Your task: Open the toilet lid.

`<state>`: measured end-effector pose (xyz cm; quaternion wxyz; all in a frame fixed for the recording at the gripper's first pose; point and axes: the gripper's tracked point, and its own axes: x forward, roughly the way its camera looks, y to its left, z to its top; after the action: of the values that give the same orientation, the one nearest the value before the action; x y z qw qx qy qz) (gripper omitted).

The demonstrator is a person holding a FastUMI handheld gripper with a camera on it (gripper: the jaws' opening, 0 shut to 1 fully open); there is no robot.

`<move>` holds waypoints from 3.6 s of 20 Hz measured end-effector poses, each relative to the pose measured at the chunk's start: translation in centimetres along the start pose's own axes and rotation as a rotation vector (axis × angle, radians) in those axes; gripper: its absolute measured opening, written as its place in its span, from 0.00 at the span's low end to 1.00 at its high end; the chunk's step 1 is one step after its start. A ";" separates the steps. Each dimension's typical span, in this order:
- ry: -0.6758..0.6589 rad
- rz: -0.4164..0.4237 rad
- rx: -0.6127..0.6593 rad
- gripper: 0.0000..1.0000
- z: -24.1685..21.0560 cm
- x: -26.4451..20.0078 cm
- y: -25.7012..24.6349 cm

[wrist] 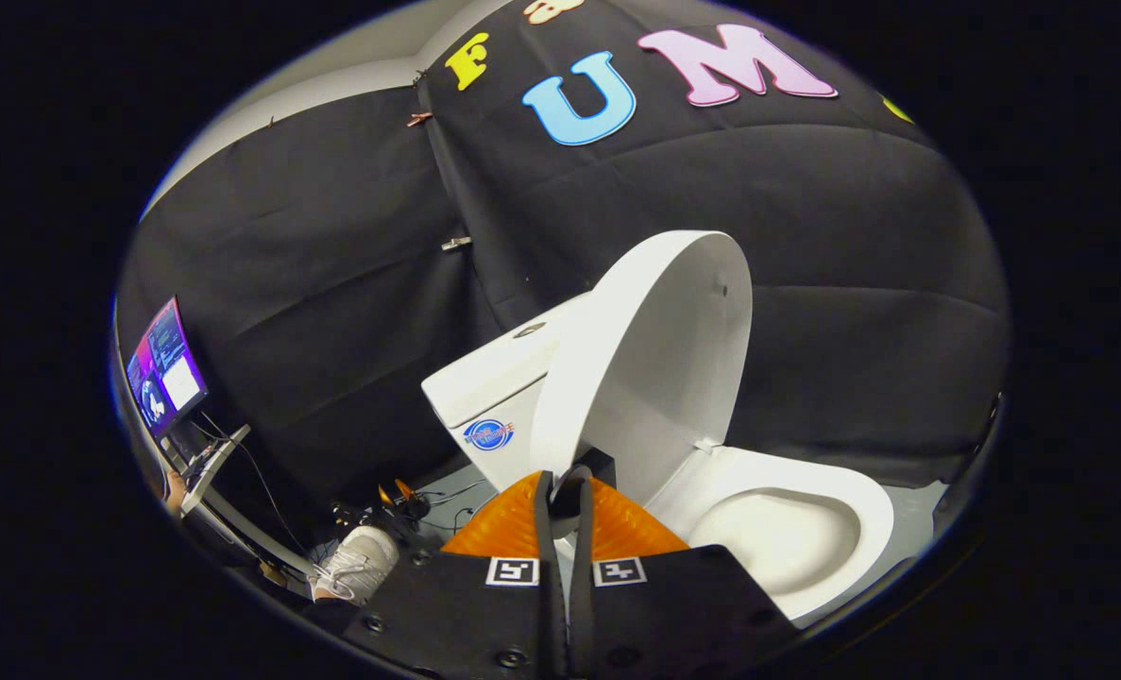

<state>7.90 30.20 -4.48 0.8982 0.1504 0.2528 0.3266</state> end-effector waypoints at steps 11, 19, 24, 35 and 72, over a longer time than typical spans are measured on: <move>0.045 0.045 -0.141 0.06 0.2 6.5 5.8; 0.063 0.042 -0.268 0.07 -0.1 10.3 8.6; 0.072 0.053 -0.267 0.82 -1.5 10.1 8.4; -0.134 -0.023 -0.268 0.99 5.0 6.4 5.2; -0.430 -0.613 -0.218 0.99 5.3 -26.0 -18.4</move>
<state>3.10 -1.26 1.09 0.9974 0.0365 0.0556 0.0292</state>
